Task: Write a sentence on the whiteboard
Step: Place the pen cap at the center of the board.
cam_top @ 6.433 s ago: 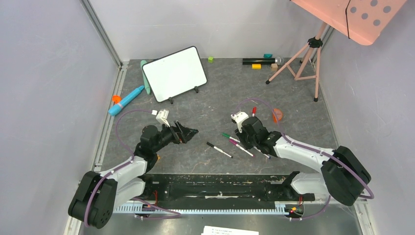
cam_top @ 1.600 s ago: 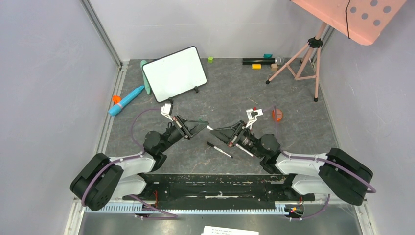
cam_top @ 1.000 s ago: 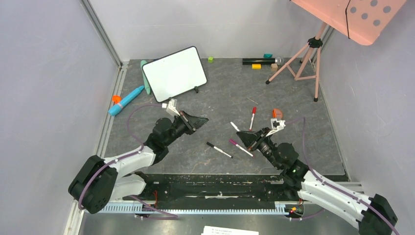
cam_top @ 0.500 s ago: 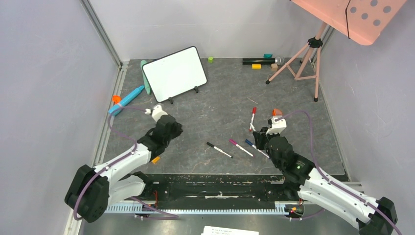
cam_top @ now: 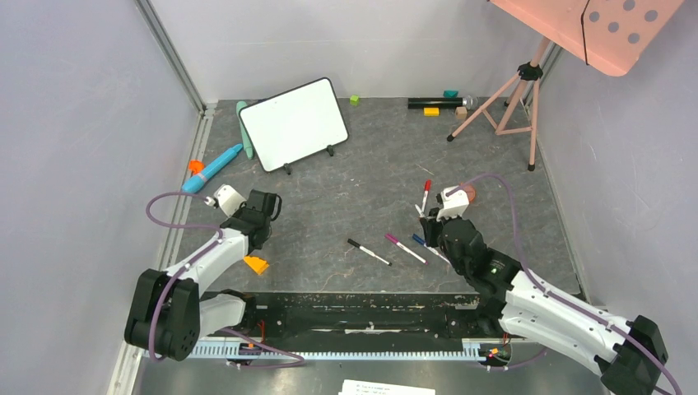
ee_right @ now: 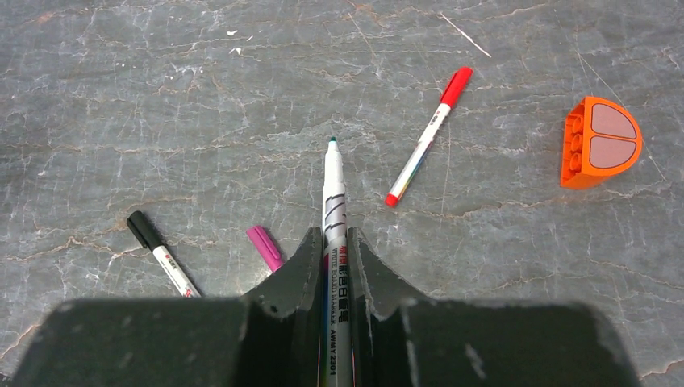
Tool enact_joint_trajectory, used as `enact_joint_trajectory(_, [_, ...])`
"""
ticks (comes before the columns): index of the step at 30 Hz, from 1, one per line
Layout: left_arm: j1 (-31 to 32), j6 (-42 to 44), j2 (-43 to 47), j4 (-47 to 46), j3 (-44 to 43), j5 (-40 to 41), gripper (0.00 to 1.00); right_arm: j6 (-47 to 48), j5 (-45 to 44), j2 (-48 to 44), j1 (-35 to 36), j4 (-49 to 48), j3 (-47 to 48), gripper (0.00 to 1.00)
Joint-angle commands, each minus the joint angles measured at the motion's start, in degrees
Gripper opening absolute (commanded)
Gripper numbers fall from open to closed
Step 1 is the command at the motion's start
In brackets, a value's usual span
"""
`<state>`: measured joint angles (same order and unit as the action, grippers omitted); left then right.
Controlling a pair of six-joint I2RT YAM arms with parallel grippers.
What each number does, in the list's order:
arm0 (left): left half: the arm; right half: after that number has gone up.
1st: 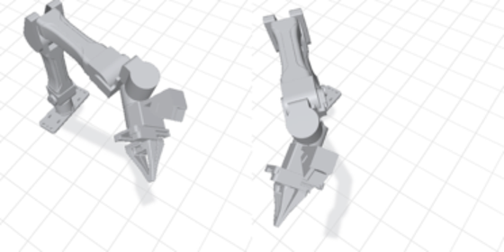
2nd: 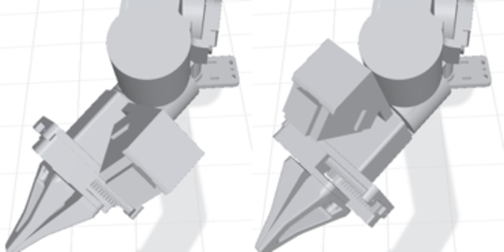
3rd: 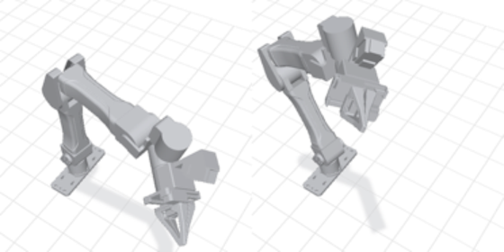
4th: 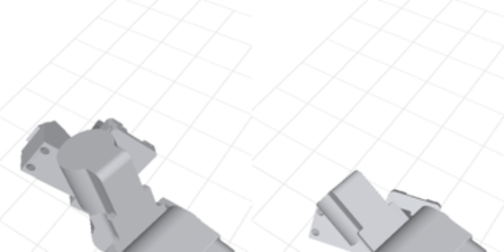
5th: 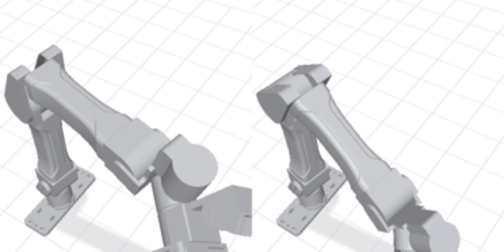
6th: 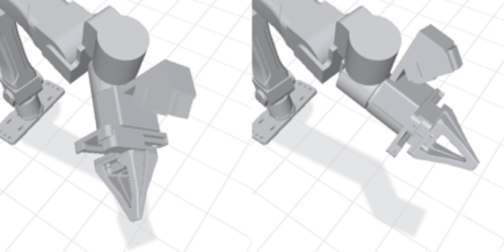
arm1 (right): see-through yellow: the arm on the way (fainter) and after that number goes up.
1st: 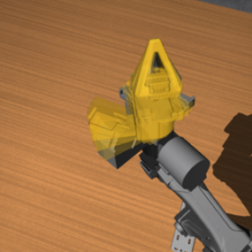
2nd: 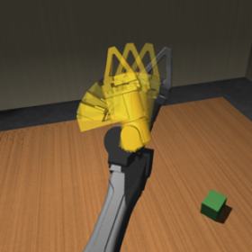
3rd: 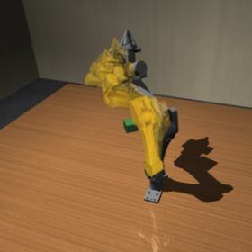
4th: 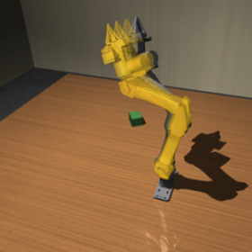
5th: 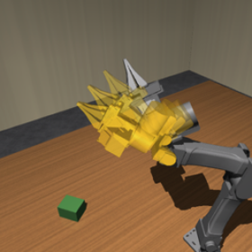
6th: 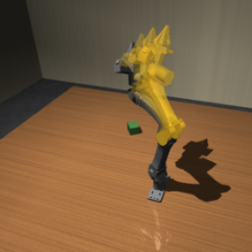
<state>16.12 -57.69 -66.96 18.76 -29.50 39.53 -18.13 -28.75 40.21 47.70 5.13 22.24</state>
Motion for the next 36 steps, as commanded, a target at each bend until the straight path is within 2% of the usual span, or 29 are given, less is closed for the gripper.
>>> enact_joint_trajectory(1, [-0.55,-4.48,1.56,0.16,0.76,5.47,0.13,2.22,0.32,0.92,-0.15,-2.57,3.21,0.00])
enact_joint_trajectory(11, [-0.91,-5.05,0.75,1.24,0.24,4.87,0.13,2.78,0.50,2.80,-0.19,-3.76,2.60,0.00])
enact_joint_trajectory(12, [-0.91,-4.98,0.78,1.05,0.33,4.69,0.23,2.88,0.69,2.95,-0.16,-3.90,2.43,0.00])
enact_joint_trajectory(14, [-0.91,-4.65,0.63,0.67,0.44,4.38,0.56,2.93,1.35,3.08,-0.15,-4.31,2.05,0.00])
enact_joint_trajectory(15, [-0.91,-4.42,0.73,0.66,0.28,4.31,0.67,3.05,1.66,2.99,-0.16,-4.54,1.94,0.00])
enact_joint_trajectory(16, [-0.92,-4.07,0.80,0.62,0.16,4.12,0.72,3.02,1.88,3.02,-0.11,-4.67,1.80,0.00])
enact_joint_trajectory(19, [-0.91,-2.48,2.21,0.49,-0.66,1.93,0.78,3.24,2.45,2.84,-0.15,-4.69,1.67,0.00])
enact_joint_trajectory(21, [-0.91,3.77,4.38,-2.70,-1.42,-3.72,0.91,3.62,3.35,2.84,-0.15,-5.45,1.67,0.00])
enact_joint_trajectory(23, [-0.91,9.73,7.22,-8.55,-0.91,-10.26,0.97,3.98,4.26,3.09,-0.13,-6.47,1.83,0.00])
enact_joint_trajectory(27, [-2.13,14.39,11.18,-16.44,-0.15,-18.28,1.00,4.70,5.84,4.53,-0.14,-6.80,3.01,0.00])
enact_joint_trajectory(29, [-4.67,17.11,12.05,-21.30,-0.39,-24.17,1.00,5.17,6.55,5.21,-0.17,-6.74,3.91,0.00])
enact_joint_trajectory(34, [-13.47,17.04,8.96,-19.14,-7.49,-29.60,1.00,5.81,7.92,5.74,-0.15,-6.54,5.25,0.00])
enact_joint_trajectory(36, [-18.16,17.81,6.75,-22.12,-8.28,-37.16,0.99,5.76,8.59,5.67,-0.15,-6.54,5.40,0.00])
